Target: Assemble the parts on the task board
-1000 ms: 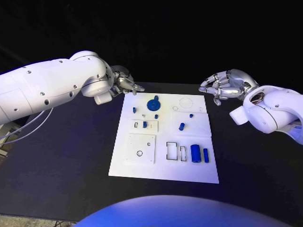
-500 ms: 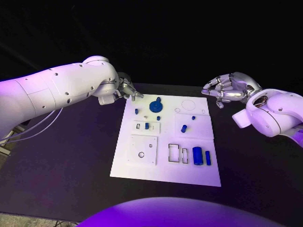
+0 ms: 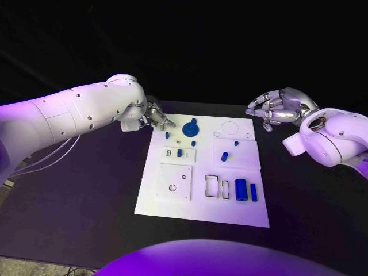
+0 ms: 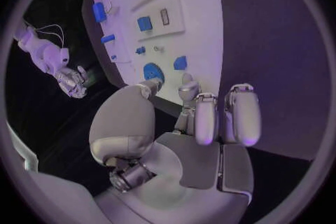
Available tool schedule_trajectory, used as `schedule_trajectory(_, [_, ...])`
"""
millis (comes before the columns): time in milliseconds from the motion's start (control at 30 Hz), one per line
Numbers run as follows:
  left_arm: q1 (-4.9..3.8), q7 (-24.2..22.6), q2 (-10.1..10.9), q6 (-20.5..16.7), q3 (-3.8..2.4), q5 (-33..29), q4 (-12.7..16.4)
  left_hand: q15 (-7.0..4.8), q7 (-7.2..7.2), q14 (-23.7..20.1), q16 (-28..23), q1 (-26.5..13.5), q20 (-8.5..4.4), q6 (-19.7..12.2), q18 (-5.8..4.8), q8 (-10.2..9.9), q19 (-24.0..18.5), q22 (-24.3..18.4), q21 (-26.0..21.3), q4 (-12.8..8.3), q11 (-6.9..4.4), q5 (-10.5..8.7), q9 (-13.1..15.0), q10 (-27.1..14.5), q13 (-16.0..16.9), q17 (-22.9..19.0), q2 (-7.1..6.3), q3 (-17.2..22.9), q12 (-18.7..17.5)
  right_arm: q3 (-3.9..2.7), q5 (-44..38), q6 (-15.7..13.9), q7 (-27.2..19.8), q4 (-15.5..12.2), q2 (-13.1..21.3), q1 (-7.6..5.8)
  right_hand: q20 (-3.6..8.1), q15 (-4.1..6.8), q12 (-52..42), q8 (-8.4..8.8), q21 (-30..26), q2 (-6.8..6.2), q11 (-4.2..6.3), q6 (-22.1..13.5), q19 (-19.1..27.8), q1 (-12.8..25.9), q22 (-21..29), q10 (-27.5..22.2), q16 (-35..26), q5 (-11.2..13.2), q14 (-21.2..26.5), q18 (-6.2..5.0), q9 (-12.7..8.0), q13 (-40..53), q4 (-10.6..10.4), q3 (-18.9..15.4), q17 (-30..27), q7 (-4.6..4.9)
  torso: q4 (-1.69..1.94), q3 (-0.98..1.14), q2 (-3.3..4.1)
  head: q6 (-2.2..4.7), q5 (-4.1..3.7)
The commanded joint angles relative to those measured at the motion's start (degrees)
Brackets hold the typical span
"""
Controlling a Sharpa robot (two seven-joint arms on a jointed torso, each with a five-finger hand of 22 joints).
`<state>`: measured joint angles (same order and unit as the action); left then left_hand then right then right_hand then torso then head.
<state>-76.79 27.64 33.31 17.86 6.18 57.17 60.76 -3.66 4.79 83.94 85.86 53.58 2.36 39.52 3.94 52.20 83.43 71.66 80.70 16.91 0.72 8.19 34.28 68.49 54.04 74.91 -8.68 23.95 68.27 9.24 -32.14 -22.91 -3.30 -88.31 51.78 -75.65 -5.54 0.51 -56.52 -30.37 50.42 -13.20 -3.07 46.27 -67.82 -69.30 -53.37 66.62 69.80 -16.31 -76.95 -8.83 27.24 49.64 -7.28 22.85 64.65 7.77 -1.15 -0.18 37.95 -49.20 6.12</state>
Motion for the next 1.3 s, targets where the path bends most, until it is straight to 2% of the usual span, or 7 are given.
schedule_trajectory(33, [0.08,-0.75,-0.16,2.71,0.01,0.44,-0.06,0.44,-0.02,4.32,-0.30,-0.45,0.10,-0.50,-0.26,-0.33,-0.38,-0.07,-0.37,-0.12,-0.16,-0.19,-0.06,-0.40,-0.07,9.78,0.23,-0.36,-0.15,-0.01,-0.41,0.35,-0.27,0.06,-0.08,0.03,0.02,0.11,0.38,-0.03,-0.15,0.01,0.02,-0.52,0.50,0.11,0.01,-0.20,-0.21,-0.05,0.32,-0.09,-0.06,-0.02,-0.44,0.02,-0.04,-0.06,0.04,0.05,-0.05,0.00,0.14])
schedule_trajectory(400, [0.33,-0.80,-0.27,3.17,0.07,0.44,-0.50,0.45,-0.02,4.31,-0.30,-0.24,0.10,-0.53,-0.25,-0.38,-0.41,-0.10,-0.40,-0.19,-0.16,-0.14,-0.14,-0.47,-0.10,9.77,0.82,-0.49,-0.15,-0.01,-0.42,0.39,-0.25,0.04,-0.13,0.05,0.02,0.11,0.38,-0.03,-0.15,0.01,0.02,-0.52,0.50,0.11,0.01,-0.20,-0.21,-0.05,0.32,-0.09,-0.06,-0.02,-0.44,0.02,-0.04,-0.06,0.00,0.06,-0.02,-0.11,0.23])
schedule_trajectory(733, [0.98,-1.34,-0.77,3.44,0.35,0.44,-0.98,0.46,0.00,4.32,-0.30,1.95,0.18,-0.40,-0.27,-0.41,-0.40,0.02,-0.36,-0.35,-0.15,0.28,-0.36,-0.47,0.00,9.78,2.27,-0.58,0.02,-0.01,-0.43,0.42,-0.22,0.03,-0.17,0.06,0.02,0.11,0.41,-0.01,-0.19,0.07,0.01,-0.58,0.54,0.04,0.03,-0.21,-0.21,-0.21,0.33,-0.10,-0.08,-0.03,-0.48,0.06,-0.07,-0.05,-0.04,0.05,0.03,-0.37,0.10])
schedule_trajectory(1167, [1.11,-1.77,-0.90,2.57,0.41,0.09,-1.03,0.48,0.01,4.32,-0.30,3.41,0.24,-0.20,-0.27,-0.40,-0.38,0.09,-0.35,-0.40,-0.14,0.50,-0.53,-0.40,0.08,9.79,3.81,-0.30,0.17,-0.01,-0.48,0.56,-0.14,0.06,-0.26,0.06,0.02,0.11,0.41,-0.01,-0.19,0.07,0.01,-0.58,0.54,0.04,0.03,-0.21,-0.21,-0.21,0.33,-0.10,-0.08,-0.03,-0.48,0.06,-0.07,-0.05,0.01,0.09,-0.08,-0.65,0.04])
schedule_trajectory(1300, [1.12,-1.90,-0.86,2.02,0.42,-0.22,-1.09,0.48,0.02,4.32,-0.32,4.52,0.26,-0.10,-0.28,-0.37,-0.37,0.15,-0.33,-0.46,-0.14,0.51,-0.63,-0.33,0.15,9.77,4.84,0.02,0.28,-0.01,-0.49,0.64,-0.10,0.08,-0.28,0.06,0.02,0.11,0.41,-0.01,-0.19,0.07,0.01,-0.58,0.54,0.04,0.03,-0.21,-0.21,-0.21,0.33,-0.10,-0.08,-0.03,-0.48,0.06,-0.07,-0.05,0.01,0.09,-0.09,-0.64,0.02])
